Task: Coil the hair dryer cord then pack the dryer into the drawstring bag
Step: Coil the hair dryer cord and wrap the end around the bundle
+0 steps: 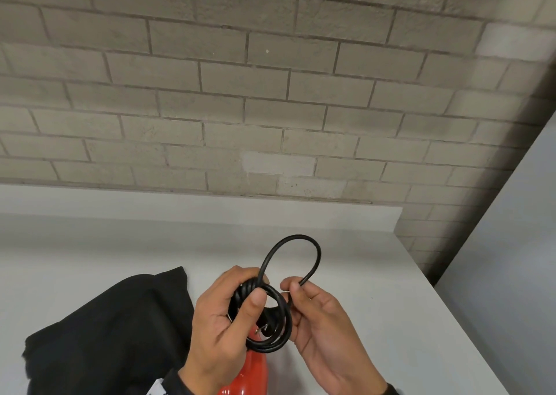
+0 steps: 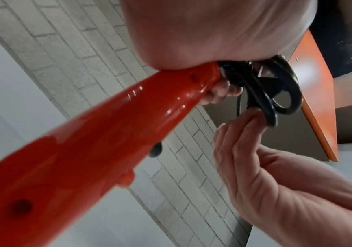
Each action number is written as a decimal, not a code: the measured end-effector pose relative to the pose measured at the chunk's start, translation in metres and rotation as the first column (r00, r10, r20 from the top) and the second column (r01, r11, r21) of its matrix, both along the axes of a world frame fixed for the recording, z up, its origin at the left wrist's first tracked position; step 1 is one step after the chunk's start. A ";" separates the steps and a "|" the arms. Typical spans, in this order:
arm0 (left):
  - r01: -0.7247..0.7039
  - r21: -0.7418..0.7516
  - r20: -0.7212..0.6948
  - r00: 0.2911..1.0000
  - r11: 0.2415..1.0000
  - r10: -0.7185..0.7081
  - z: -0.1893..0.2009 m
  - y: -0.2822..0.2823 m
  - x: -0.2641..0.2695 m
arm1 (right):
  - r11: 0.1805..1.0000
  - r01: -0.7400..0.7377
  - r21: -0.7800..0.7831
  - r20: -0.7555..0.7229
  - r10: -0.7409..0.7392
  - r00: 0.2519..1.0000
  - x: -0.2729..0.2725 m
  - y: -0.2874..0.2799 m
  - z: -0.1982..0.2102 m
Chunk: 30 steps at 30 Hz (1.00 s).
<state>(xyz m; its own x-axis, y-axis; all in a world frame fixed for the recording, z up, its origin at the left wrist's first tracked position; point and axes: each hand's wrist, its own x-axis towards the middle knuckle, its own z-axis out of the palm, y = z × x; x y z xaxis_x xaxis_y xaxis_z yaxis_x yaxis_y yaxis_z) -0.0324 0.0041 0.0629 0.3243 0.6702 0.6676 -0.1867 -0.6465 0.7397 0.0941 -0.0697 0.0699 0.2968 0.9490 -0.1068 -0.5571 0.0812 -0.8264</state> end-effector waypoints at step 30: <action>0.079 -0.111 0.030 0.997 0.991 -0.076 0.000 -0.003 0.001 | 0.962 0.022 0.272 0.083 -0.046 0.995 0.008 -0.008 -0.013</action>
<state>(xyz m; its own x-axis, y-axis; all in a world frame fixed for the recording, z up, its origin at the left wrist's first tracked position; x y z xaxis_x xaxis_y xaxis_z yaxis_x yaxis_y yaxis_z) -0.0318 0.0007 0.0632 0.3621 0.7146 0.5985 -0.2527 -0.5428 0.8010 0.1023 -0.0779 0.0569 0.3258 0.9281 0.1802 -0.4763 0.3258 -0.8167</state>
